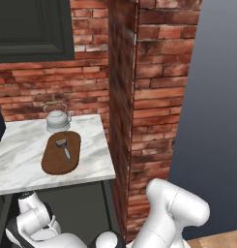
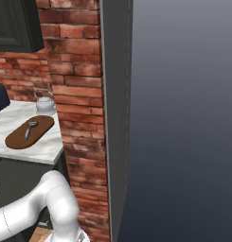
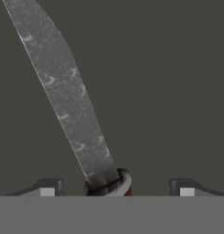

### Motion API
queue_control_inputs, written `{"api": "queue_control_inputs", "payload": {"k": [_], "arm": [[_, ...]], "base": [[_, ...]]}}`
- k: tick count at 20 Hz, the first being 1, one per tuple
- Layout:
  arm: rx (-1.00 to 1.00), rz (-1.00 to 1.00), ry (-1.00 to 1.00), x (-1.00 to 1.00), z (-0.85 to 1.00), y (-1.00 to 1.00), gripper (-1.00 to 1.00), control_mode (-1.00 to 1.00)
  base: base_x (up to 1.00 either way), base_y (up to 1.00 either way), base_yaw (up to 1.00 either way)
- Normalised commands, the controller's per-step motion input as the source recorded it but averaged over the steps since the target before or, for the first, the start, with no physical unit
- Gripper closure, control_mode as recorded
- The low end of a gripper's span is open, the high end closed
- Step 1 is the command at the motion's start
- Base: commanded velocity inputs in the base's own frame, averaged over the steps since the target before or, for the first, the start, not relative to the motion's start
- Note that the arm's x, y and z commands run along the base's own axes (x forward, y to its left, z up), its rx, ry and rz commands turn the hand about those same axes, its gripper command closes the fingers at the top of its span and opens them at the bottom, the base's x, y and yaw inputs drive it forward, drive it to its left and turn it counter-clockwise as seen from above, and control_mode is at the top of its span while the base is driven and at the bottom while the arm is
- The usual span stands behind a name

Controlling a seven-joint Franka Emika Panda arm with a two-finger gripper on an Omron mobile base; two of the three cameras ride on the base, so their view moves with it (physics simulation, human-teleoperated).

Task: Open the drawer on the left and place the cutting tools on the cutting board.

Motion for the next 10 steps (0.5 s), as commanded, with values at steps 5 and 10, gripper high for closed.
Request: {"api": "queue_control_inputs", "payload": {"k": [5, 10], "arm": [[0.0, 0.0, 0.0, 0.0, -0.27, 0.0, -1.0, -1.0], [0.0, 0.0, 0.0, 0.0, -0.01, 0.0, 1.0, -1.0]], "base": [[0.0, 0.0, 0.0], [0.0, 0.0, 0.0]]}}
